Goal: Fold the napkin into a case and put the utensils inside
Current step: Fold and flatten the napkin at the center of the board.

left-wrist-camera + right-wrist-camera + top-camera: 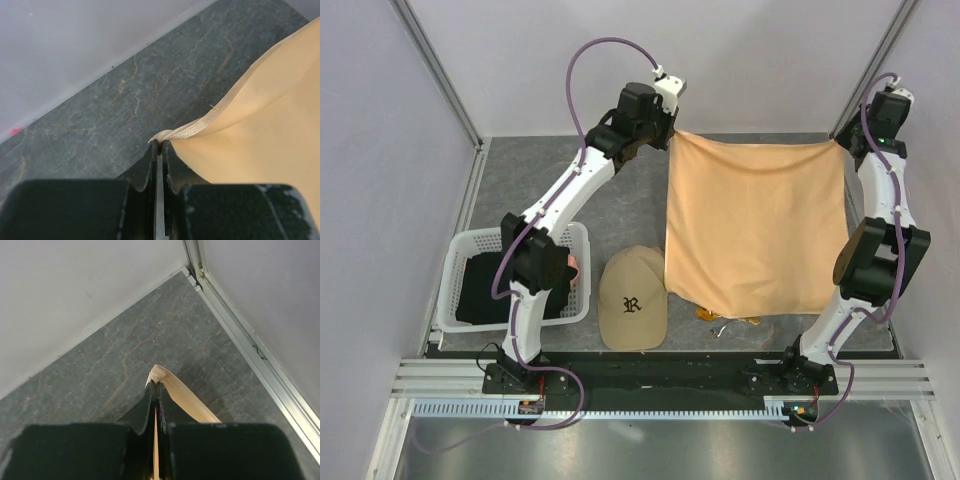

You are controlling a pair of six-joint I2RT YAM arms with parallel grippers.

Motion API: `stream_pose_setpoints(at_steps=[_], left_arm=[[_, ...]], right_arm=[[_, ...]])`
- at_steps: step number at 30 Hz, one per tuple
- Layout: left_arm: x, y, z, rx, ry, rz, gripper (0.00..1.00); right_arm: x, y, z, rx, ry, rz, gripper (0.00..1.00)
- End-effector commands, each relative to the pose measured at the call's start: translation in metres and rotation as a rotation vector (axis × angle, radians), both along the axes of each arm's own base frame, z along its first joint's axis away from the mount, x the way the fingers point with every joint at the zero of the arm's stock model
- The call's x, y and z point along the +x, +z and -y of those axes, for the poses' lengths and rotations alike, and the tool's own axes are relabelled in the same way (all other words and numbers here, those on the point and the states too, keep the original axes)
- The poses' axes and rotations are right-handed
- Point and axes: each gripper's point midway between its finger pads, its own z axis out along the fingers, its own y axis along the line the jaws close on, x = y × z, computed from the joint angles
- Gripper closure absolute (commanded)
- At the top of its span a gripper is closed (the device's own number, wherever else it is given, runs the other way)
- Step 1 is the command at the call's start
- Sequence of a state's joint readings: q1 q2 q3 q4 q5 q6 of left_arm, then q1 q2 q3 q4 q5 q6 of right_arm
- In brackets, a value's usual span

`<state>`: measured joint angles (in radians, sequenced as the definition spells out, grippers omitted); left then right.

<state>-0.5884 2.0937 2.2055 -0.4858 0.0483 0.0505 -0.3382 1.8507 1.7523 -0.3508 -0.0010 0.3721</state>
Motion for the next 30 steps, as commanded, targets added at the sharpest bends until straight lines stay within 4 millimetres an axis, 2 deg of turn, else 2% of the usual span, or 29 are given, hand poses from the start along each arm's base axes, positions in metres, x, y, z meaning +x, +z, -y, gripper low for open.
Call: stream_pose_setpoints(at_steps=[1, 2, 3, 5, 6, 8, 9, 10, 12, 17, 18, 20, 21, 22, 23, 24, 25, 26, 27, 28, 29, 30], left_arm=[[0.039, -0.030, 0.020, -0.069, -0.022, 0.018, 0.98], [0.044, -0.036, 0.021, -0.066, -0.024, 0.024, 0.98], [0.048, -0.043, 0.023, -0.067, -0.034, 0.020, 0.98], [0.056, -0.059, 0.024, -0.068, -0.032, 0.008, 0.98], [0.057, -0.062, 0.026, -0.068, -0.031, 0.010, 0.98], [0.064, -0.071, 0.024, -0.059, -0.016, 0.011, 0.98], [0.067, -0.069, 0.024, -0.066, -0.008, 0.024, 0.98], [0.070, -0.069, 0.023, -0.070, -0.006, 0.031, 0.98], [0.076, -0.070, 0.023, -0.083, 0.000, 0.044, 0.98], [0.081, -0.072, 0.024, -0.127, 0.013, 0.029, 0.98], [0.079, -0.071, 0.024, -0.133, 0.014, 0.019, 0.98], [0.071, -0.076, 0.023, -0.144, 0.017, -0.025, 0.98], [0.064, -0.066, 0.023, -0.157, 0.020, -0.028, 0.98], [0.057, -0.068, 0.022, -0.160, 0.014, -0.059, 0.98], [0.050, -0.079, 0.020, -0.171, 0.021, -0.112, 0.98], [0.042, -0.079, 0.020, -0.178, 0.014, -0.138, 0.98], [0.032, -0.067, 0.020, -0.190, 0.002, -0.144, 0.98], [0.021, -0.080, 0.018, -0.177, 0.007, -0.192, 0.98], [0.015, -0.080, 0.018, -0.175, 0.008, -0.204, 0.98], [0.004, -0.070, 0.021, -0.185, -0.016, -0.203, 0.98], [-0.005, -0.079, 0.019, -0.170, -0.021, -0.235, 0.98], [-0.012, -0.079, 0.021, -0.169, -0.030, -0.246, 0.98]], right_arm=[[0.034, -0.011, 0.002, -0.092, 0.007, 0.053, 1.00], [0.040, -0.016, 0.003, -0.089, 0.013, 0.051, 1.00], [0.049, -0.039, 0.002, -0.069, 0.027, 0.017, 1.00], [0.059, -0.043, 0.000, -0.071, 0.041, 0.013, 1.00], [0.064, -0.058, 0.000, -0.065, 0.042, -0.011, 1.00], [0.071, -0.058, 0.000, -0.069, 0.045, -0.009, 1.00], [0.074, -0.070, 0.000, -0.063, 0.048, -0.033, 1.00], [0.077, -0.067, 0.001, -0.063, 0.046, -0.031, 1.00], [0.080, -0.077, 0.004, -0.058, 0.045, -0.052, 1.00], [0.086, -0.080, 0.006, -0.055, 0.041, -0.069, 1.00], [0.084, -0.084, 0.006, -0.051, 0.039, -0.094, 1.00], [0.084, -0.075, 0.007, -0.057, 0.034, -0.098, 1.00], [0.079, -0.074, 0.007, -0.050, 0.027, -0.116, 1.00], [0.075, -0.076, 0.006, -0.047, 0.023, -0.128, 1.00], [0.069, -0.067, 0.007, -0.053, 0.016, -0.124, 1.00], [0.063, -0.067, 0.008, -0.052, 0.006, -0.137, 1.00], [0.056, -0.074, 0.008, -0.051, -0.001, -0.164, 1.00], [0.051, -0.070, 0.008, -0.044, -0.009, -0.165, 1.00], [0.042, -0.075, 0.011, -0.013, -0.029, -0.190, 1.00], [0.035, -0.081, 0.011, 0.014, -0.047, -0.209, 1.00], [0.030, -0.078, 0.012, 0.043, -0.046, -0.206, 1.00], [0.019, -0.082, 0.019, 0.064, -0.068, -0.230, 1.00]])
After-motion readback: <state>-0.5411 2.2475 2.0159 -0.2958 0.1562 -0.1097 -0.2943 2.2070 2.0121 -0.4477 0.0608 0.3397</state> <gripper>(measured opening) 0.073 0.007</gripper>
